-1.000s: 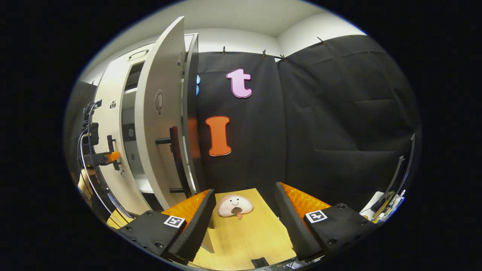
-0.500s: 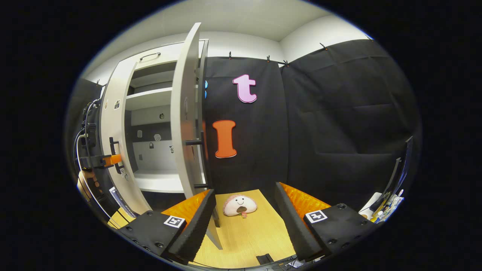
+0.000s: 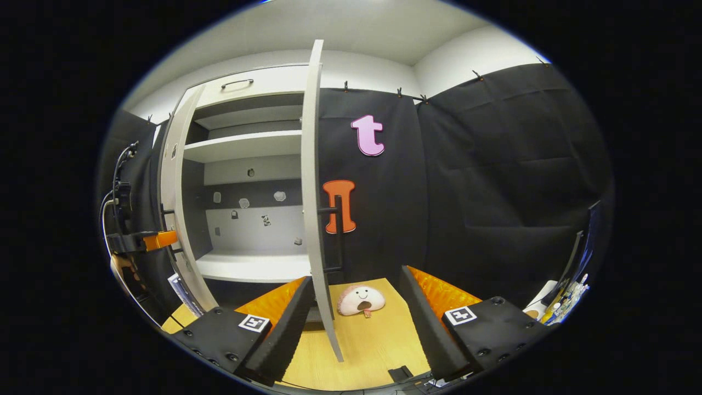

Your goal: Open the right door of the double-door shoe cabinet with the right hand, and open the left door with the left hand.

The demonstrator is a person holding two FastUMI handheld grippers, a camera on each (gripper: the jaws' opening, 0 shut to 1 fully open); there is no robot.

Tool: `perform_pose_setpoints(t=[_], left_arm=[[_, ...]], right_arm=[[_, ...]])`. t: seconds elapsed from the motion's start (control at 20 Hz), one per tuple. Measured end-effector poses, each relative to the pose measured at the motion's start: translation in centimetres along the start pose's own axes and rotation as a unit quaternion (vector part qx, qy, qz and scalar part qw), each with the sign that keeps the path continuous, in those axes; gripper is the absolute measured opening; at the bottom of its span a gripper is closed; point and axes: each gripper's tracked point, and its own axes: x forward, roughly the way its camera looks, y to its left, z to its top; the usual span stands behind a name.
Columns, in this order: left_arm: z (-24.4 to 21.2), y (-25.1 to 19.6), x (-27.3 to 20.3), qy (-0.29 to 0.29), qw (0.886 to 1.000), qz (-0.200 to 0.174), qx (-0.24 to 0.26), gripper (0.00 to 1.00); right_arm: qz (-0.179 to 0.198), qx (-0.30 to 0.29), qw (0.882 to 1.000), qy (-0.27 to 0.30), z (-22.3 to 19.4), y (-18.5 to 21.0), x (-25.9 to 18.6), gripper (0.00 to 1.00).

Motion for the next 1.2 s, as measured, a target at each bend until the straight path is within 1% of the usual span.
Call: perform_pose_setpoints(t=[0.25, 0.5, 0.7, 0.85, 1.0, 1.15, 1.2], left_arm=[[0.1, 1.7, -2.2, -0.003, 1.0, -0.013, -0.009, 0.13], [0.3, 3.4, -4.3, -0.007, 1.0, -0.013, -0.001, 0.13], [0.4, 5.6, -5.9, -0.006, 1.0, -0.004, -0.001, 0.13], [1.1, 7.2, -6.8, -0.007, 1.0, 0.007, 0.009, 0.12], [1.3, 9.0, -7.7, -0.007, 1.0, 0.023, 0.018, 0.07], [1.5, 10.5, -8.3, -0.009, 0.999, 0.039, 0.017, 0.05], [1.6, 11.1, -8.4, -0.009, 0.999, 0.041, 0.014, 0.06]], right_arm=[[-0.002, 0.004, 1.0, -0.005, 0.3, 1.8, -0.9, 0.92], [-0.002, 0.006, 1.0, -0.005, 0.3, 3.1, -1.2, 0.92], [0.005, 0.005, 1.0, -0.004, 0.3, 4.4, -1.0, 0.92], [0.01, 0.008, 1.0, -0.006, 0.4, 5.4, -1.0, 0.92], [0.016, 0.005, 1.0, -0.005, 0.4, 6.4, -0.7, 0.92], [0.023, 0.004, 1.0, -0.003, 0.4, 7.3, -0.5, 0.92], [0.025, 0.003, 1.0, -0.003, 0.4, 7.6, -0.4, 0.92]])
